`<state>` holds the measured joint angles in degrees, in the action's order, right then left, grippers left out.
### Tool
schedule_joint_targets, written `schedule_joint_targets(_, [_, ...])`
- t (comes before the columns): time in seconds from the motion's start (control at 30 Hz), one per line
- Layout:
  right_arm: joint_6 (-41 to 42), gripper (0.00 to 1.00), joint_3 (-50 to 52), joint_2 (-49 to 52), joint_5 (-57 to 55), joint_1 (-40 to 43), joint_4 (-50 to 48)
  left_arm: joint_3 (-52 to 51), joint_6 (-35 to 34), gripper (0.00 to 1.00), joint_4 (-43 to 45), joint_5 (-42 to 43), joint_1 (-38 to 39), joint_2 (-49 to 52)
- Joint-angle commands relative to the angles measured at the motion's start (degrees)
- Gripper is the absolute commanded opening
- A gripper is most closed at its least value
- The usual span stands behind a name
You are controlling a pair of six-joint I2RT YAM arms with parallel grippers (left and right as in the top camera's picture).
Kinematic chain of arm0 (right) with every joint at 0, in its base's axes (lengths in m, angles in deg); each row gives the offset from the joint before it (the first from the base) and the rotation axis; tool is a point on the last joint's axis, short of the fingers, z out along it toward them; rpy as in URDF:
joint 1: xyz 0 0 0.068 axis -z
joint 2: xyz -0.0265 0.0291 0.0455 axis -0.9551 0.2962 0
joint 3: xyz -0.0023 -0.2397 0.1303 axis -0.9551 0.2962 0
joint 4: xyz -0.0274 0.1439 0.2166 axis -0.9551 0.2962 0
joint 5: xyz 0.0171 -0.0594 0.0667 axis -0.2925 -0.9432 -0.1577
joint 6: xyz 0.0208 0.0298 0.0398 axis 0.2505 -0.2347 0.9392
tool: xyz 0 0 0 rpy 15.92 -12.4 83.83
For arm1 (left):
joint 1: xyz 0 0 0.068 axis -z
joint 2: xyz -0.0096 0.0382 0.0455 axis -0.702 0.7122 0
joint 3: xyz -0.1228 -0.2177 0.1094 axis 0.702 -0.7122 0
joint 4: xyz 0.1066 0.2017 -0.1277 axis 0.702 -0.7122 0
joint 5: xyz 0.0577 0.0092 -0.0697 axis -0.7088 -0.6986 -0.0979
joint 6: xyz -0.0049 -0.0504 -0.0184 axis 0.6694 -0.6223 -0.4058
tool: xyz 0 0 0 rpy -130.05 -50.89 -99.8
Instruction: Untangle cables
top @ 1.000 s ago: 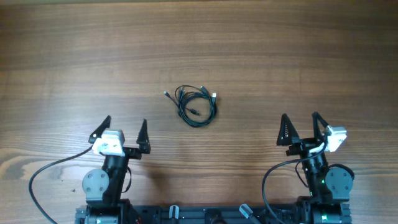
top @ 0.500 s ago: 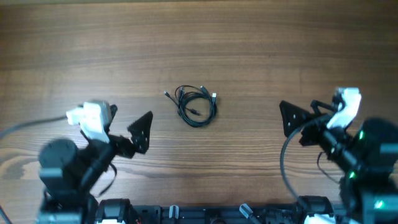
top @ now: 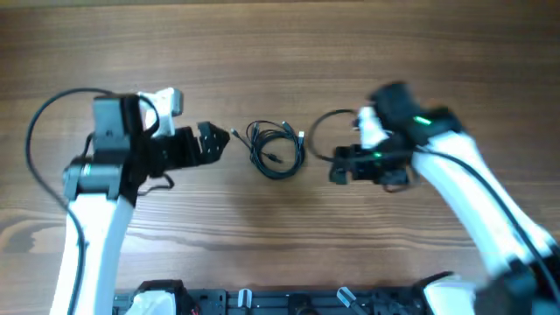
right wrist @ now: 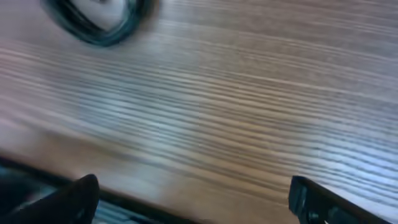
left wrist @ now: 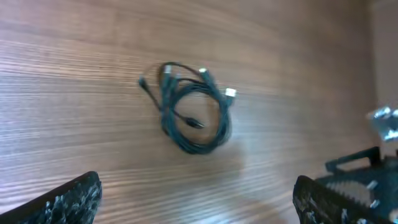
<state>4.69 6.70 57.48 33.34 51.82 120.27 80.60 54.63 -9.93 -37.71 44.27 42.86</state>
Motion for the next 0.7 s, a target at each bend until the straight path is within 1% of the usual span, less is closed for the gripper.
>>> schedule_joint_targets(0.0, [1.99,1.00,-5.51,8.92,-10.03,-6.32,-1.68,2.08,0.37,1.00,1.05,-3.23,0.04,4.46])
schedule_joint_targets(0.03, [2.12,0.99,-5.49,10.60,-7.19,-7.41,-5.55,2.08,0.42,1.00,1.01,-3.28,0.04,4.61])
schedule_joint_targets(0.07, [2.12,0.99,-5.49,12.20,-2.45,-8.41,-11.43,2.08,0.44,1.00,1.05,-3.96,0.07,4.63])
schedule_joint_targets(0.1, [2.67,0.96,-5.49,13.33,1.09,-9.22,-16.96,2.08,0.42,0.97,1.33,-5.49,0.07,4.63])
schedule_joint_targets(0.13, [5.33,0.94,-5.49,14.27,1.97,-9.90,-21.46,2.08,0.37,0.88,1.60,-7.43,0.07,4.63])
schedule_joint_targets(0.17, [10.91,0.85,-5.49,15.58,1.64,-10.95,-27.47,2.08,0.37,0.79,1.62,-9.09,0.07,4.63])
schedule_joint_targets(0.2, [15.41,0.79,-5.49,16.81,1.20,-11.85,-32.20,2.08,0.35,0.71,1.42,-9.49,0.04,4.63])
schedule_joint_targets(0.23, [17.88,0.79,-5.49,17.90,1.22,-12.66,-35.32,2.08,0.35,0.67,1.20,-9.49,0.07,4.63])
schedule_joint_targets(0.27, [19.63,0.79,-5.49,18.71,1.16,-13.29,-36.94,2.08,0.35,0.66,1.03,-9.49,0.07,4.63])
schedule_joint_targets(0.3, [22.27,0.75,-5.49,20.00,0.31,-14.25,-38.18,2.08,0.35,0.64,0.81,-9.49,0.07,4.63])
schedule_joint_targets(0.33, [23.67,0.73,-5.49,20.96,-0.76,-14.91,-38.49,2.08,0.35,0.63,0.55,-9.49,0.07,4.63])
schedule_joint_targets(0.47, [24.52,0.71,-5.49,23.82,-4.52,-15.85,-36.24,2.08,0.35,0.57,-0.98,-9.49,0.07,4.63])
schedule_joint_targets(0.57, [21.68,0.71,-5.49,23.82,-10.45,-15.15,-32.63,2.08,0.35,0.60,-1.66,-9.46,0.07,4.63])
schedule_joint_targets(0.6, [20.02,0.71,-5.49,23.82,-11.54,-14.82,-31.71,2.08,0.35,0.61,-1.81,-9.46,0.07,4.63])
schedule_joint_targets(0.63, [16.24,0.71,-5.49,23.82,-12.20,-14.34,-30.49,2.08,0.35,0.61,-1.88,-9.46,0.07,4.63])
schedule_joint_targets(0.67, [15.17,0.71,-5.49,23.82,-13.49,-14.10,-29.24,2.08,0.35,0.61,-1.88,-9.46,0.07,4.63])
